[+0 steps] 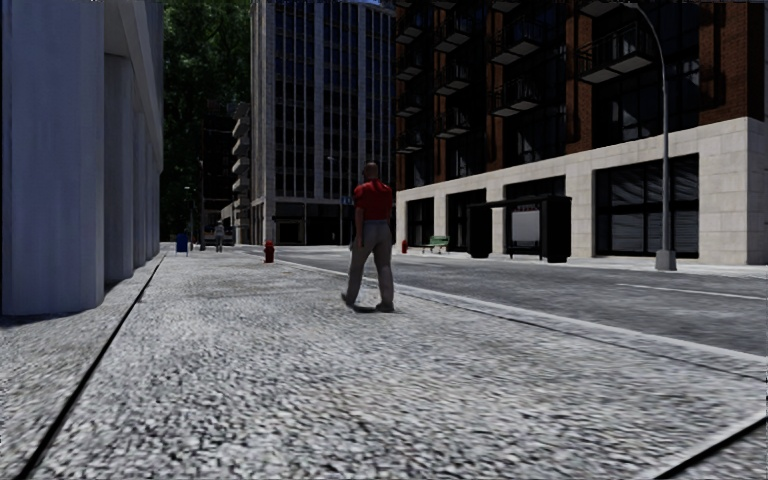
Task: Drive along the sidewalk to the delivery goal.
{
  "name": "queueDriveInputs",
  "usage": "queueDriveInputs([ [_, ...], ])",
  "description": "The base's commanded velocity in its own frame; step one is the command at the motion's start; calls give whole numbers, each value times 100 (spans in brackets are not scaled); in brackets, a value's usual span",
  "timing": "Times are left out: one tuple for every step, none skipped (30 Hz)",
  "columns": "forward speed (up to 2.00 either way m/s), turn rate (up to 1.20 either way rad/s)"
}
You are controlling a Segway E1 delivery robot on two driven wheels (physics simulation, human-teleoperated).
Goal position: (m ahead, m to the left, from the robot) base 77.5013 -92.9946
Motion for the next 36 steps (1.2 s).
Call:
queueDriveInputs([
  [156, 62],
  [160, 62],
  [160, 62],
  [166, 62],
  [171, 62],
  [176, 62],
  [179, 62],
  [179, 62],
  [181, 62],
  [187, 62],
  [191, 62],
  [191, 62],
  [192, 62],
  [193, 62],
  [200, 62],
  [200, 62],
  [200, 62],
  [200, 62],
  [200, 62],
  [200, 62],
  [200, 62],
  [200, 62],
  [200, 62],
  [200, 62],
  [200, 62],
  [200, 62],
  [200, 62],
  [200, 62],
  [200, 62],
  [200, 62],
  [200, 62],
  [200, 0],
  [200, 0],
  [200, 0],
  [200, 0],
  [200, 0],
])
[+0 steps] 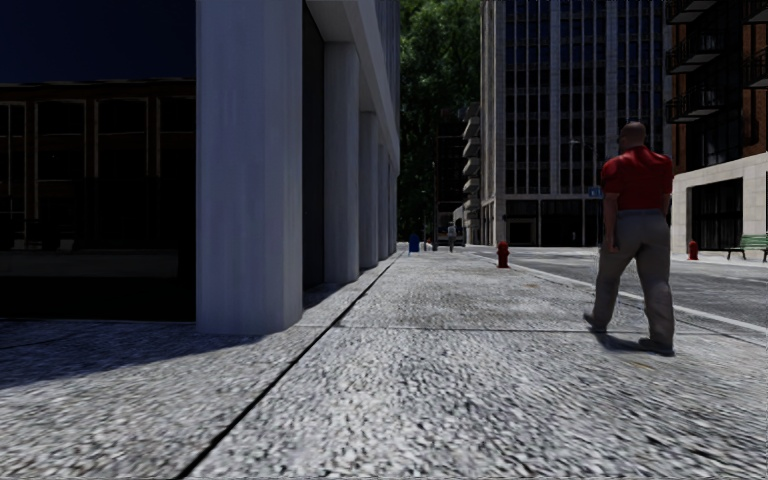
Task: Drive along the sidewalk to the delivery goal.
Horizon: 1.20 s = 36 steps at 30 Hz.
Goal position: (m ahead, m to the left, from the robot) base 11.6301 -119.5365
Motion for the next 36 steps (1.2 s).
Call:
queueDriveInputs([
  [200, 0],
  [200, 0],
  [200, 0],
  [200, 0],
  [200, 0],
  [200, 0],
  [200, 0],
  [200, 0],
  [200, 0],
  [200, 0],
  [200, 0],
  [200, 0],
  [200, 0],
  [200, -6],
  [200, -6],
  [200, -10],
  [200, -13],
  [200, -18],
  [200, -18],
  [200, -23],
  [200, -27],
  [200, -28],
  [200, -28],
  [200, -28],
  [200, -28],
  [200, -28],
  [200, -28],
  [200, -28],
  [200, -29],
  [200, -29],
  [200, -29],
  [200, -29],
  [200, -29],
  [200, -24],
  [200, -8],
  [200, -8],
])
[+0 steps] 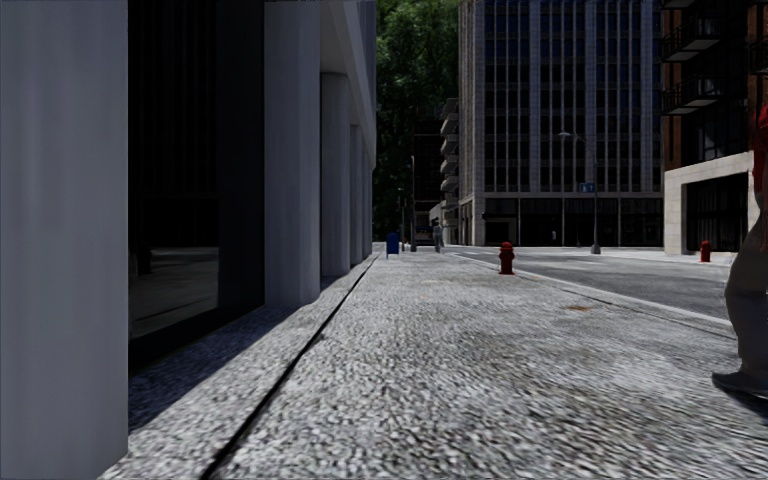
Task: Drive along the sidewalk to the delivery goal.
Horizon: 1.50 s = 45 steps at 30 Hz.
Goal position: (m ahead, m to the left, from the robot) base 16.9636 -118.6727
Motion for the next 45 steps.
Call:
queueDriveInputs([
  [200, 0],
  [200, 0],
  [200, 0],
  [200, 0],
  [200, 0],
  [200, 0],
  [200, 0],
  [200, 0],
  [200, 0],
  [200, 0],
  [200, 0],
  [200, 0],
  [200, 0],
  [200, 0],
  [200, 0],
  [200, 0],
  [200, 0],
  [200, 0],
  [200, 0],
  [200, 0],
  [200, 0],
  [200, 0],
  [200, 0],
  [200, 0],
  [200, 0],
  [200, 0],
  [200, 0],
  [200, 0],
  [200, 0],
  [200, 0],
  [200, 0],
  [200, 0],
  [200, 0],
  [200, 0],
  [200, 0],
  [200, 0],
  [200, 0],
  [200, 0],
  [200, 0],
  [200, 0],
  [200, 0],
  [200, 0],
  [200, 0],
  [200, 0],
  [200, 0],
])
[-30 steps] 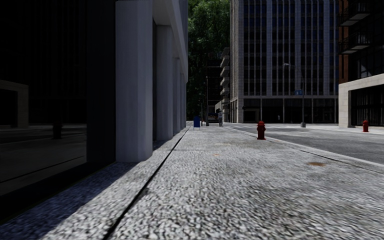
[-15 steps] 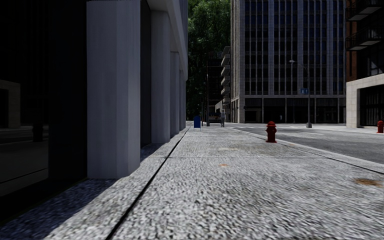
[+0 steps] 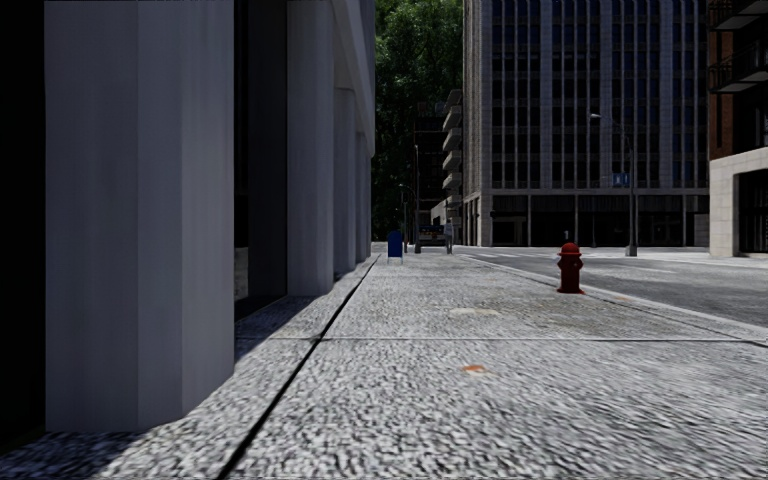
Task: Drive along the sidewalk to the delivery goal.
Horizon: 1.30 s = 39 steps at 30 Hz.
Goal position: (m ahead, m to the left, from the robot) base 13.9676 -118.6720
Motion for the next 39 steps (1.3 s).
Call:
queueDriveInputs([
  [200, 0],
  [200, 0],
  [200, 0],
  [200, 0],
  [200, 0],
  [200, 0],
  [200, 0],
  [200, 0],
  [200, 0],
  [200, 0],
  [200, 0],
  [200, 0],
  [200, 0],
  [200, 0],
  [200, 0],
  [200, 0],
  [200, 0],
  [200, 0],
  [200, 0],
  [200, 0],
  [200, 0],
  [200, 0],
  [200, 0],
  [200, 0],
  [200, 0],
  [200, 0],
  [200, 0],
  [200, 0],
  [200, 0],
  [200, 0],
  [200, 0],
  [200, 0],
  [200, 0],
  [200, 0],
  [200, 0],
  [200, 0],
  [200, 0],
  [200, 0],
  [200, 0],
])
